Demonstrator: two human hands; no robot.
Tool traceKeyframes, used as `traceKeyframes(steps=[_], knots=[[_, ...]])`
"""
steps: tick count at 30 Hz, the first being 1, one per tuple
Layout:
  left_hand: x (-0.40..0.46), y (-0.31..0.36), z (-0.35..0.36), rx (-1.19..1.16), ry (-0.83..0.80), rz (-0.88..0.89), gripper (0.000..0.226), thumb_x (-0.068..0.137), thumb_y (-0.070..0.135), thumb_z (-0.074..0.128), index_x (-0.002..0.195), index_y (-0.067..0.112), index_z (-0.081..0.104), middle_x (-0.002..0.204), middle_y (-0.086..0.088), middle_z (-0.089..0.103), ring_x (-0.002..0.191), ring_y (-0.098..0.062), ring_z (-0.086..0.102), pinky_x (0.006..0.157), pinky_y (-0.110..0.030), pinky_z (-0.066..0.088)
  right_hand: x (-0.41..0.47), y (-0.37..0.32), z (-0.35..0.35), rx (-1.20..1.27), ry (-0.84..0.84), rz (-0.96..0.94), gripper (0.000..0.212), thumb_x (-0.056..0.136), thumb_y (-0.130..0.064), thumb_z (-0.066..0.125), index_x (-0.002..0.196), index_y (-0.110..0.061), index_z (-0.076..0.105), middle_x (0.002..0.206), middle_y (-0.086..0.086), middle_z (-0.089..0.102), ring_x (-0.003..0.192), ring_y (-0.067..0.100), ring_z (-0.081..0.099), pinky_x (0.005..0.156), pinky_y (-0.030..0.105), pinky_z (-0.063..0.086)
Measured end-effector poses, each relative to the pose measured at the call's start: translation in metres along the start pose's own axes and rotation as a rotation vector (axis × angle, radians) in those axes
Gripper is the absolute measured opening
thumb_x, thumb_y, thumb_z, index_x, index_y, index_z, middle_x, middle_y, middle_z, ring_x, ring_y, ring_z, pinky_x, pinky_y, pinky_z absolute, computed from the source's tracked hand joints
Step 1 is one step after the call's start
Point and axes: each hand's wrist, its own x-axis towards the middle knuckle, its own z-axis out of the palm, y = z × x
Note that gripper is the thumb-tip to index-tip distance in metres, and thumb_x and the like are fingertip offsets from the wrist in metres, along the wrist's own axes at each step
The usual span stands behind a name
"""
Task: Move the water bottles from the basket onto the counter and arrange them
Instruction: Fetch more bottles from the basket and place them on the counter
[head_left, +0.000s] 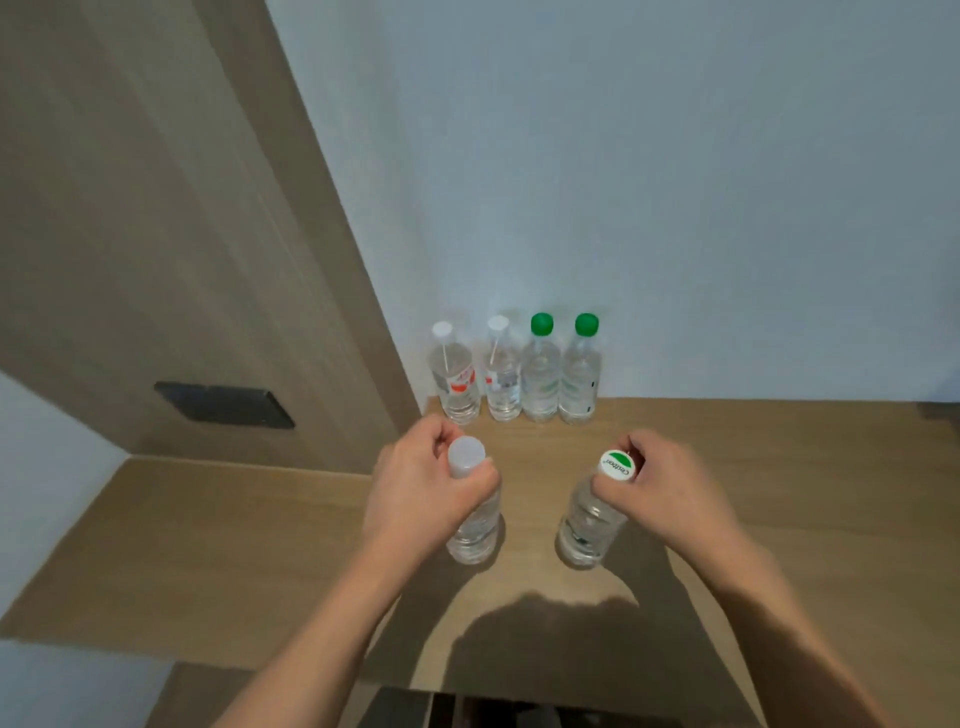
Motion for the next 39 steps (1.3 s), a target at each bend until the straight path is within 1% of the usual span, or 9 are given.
traceKeyframes(steps=[5, 11, 15, 18, 20, 23, 28, 33, 39], knots=[[0.058, 0.021, 0.04, 0.006, -0.122, 0.108, 0.025, 0.065, 0.039, 0.072, 0.076, 0.025, 0.055, 0.064, 0.006, 0.061, 0.062, -0.012, 0.058, 0.058, -0.037, 0.051, 0.062, 0.017, -0.012, -0.009, 0.057, 0.065, 0.025, 0.074, -0.037, 0.076, 0.082, -0.024, 0.056, 0.073, -0.008, 0.061, 0.066, 0.011, 0.058, 0.064, 0.04, 0.056], [0.112, 0.048, 0.078, 0.035, -0.298, 0.134, 0.024, 0.068, 0.048, 0.068, 0.08, 0.032, 0.054, 0.067, 0.008, 0.063, 0.061, -0.01, 0.06, 0.059, -0.045, 0.055, 0.121, 0.036, -0.03, 0.037, 0.114, 0.151, 0.023, 0.073, -0.035, 0.073, 0.084, -0.025, 0.056, 0.075, -0.004, 0.064, 0.07, 0.014, 0.061, 0.064, 0.037, 0.055], [0.133, 0.048, 0.096, 0.084, -0.321, 0.188, 0.025, 0.069, 0.051, 0.064, 0.083, 0.033, 0.053, 0.063, 0.009, 0.06, 0.058, -0.009, 0.057, 0.057, -0.044, 0.054, 0.141, 0.047, -0.03, -0.053, 0.049, 0.119, 0.027, 0.07, -0.045, 0.069, 0.085, -0.03, 0.053, 0.074, -0.009, 0.063, 0.067, 0.008, 0.06, 0.063, 0.035, 0.055], [0.145, 0.038, 0.093, 0.135, -0.316, 0.14, 0.028, 0.066, 0.054, 0.061, 0.081, 0.032, 0.053, 0.062, 0.008, 0.06, 0.058, -0.01, 0.057, 0.053, -0.032, 0.05, 0.148, 0.051, -0.019, -0.107, -0.026, 0.07, 0.027, 0.073, -0.048, 0.07, 0.085, -0.032, 0.05, 0.074, -0.011, 0.06, 0.066, 0.003, 0.058, 0.059, 0.025, 0.052], [0.15, 0.029, 0.087, 0.094, -0.29, 0.084, 0.026, 0.065, 0.049, 0.064, 0.079, 0.03, 0.054, 0.064, 0.006, 0.063, 0.056, -0.01, 0.058, 0.05, -0.029, 0.046, 0.154, 0.047, -0.01, -0.08, -0.062, 0.045, 0.026, 0.076, -0.044, 0.071, 0.086, -0.03, 0.052, 0.075, -0.01, 0.061, 0.067, 0.004, 0.06, 0.061, 0.028, 0.054], [0.157, 0.013, 0.082, 0.133, -0.242, 0.044, 0.024, 0.065, 0.043, 0.068, 0.078, 0.028, 0.056, 0.064, 0.007, 0.064, 0.05, -0.007, 0.057, 0.046, -0.031, 0.047, 0.166, 0.036, 0.005, -0.058, -0.107, -0.011, 0.025, 0.077, -0.045, 0.07, 0.089, -0.028, 0.056, 0.078, -0.007, 0.064, 0.069, 0.007, 0.062, 0.066, 0.034, 0.057], [0.168, -0.022, 0.08, 0.292, -0.123, -0.024, 0.022, 0.072, 0.038, 0.07, 0.076, 0.023, 0.053, 0.063, 0.004, 0.062, 0.063, -0.019, 0.06, 0.056, -0.036, 0.048, 0.182, 0.008, 0.035, -0.016, -0.217, -0.139, 0.024, 0.079, -0.046, 0.069, 0.09, -0.03, 0.055, 0.08, -0.008, 0.064, 0.07, 0.007, 0.062, 0.067, 0.03, 0.056], [0.181, -0.048, 0.074, 0.358, -0.058, -0.119, 0.025, 0.077, 0.042, 0.065, 0.088, 0.022, 0.055, 0.076, 0.0, 0.066, 0.077, -0.03, 0.062, 0.064, -0.036, 0.049, 0.197, -0.02, 0.057, 0.028, -0.244, -0.23, 0.023, 0.082, -0.045, 0.066, 0.093, -0.027, 0.057, 0.081, -0.007, 0.065, 0.072, 0.009, 0.063, 0.07, 0.034, 0.057], [0.189, -0.058, 0.074, 0.442, -0.059, -0.183, 0.029, 0.08, 0.045, 0.055, 0.095, 0.021, 0.051, 0.086, -0.008, 0.066, 0.086, -0.037, 0.06, 0.065, -0.035, 0.039, 0.21, -0.042, 0.075, 0.003, -0.2, -0.323, 0.017, 0.087, -0.036, 0.061, 0.09, -0.019, 0.058, 0.075, -0.005, 0.059, 0.068, 0.015, 0.056, 0.056, 0.028, 0.039]])
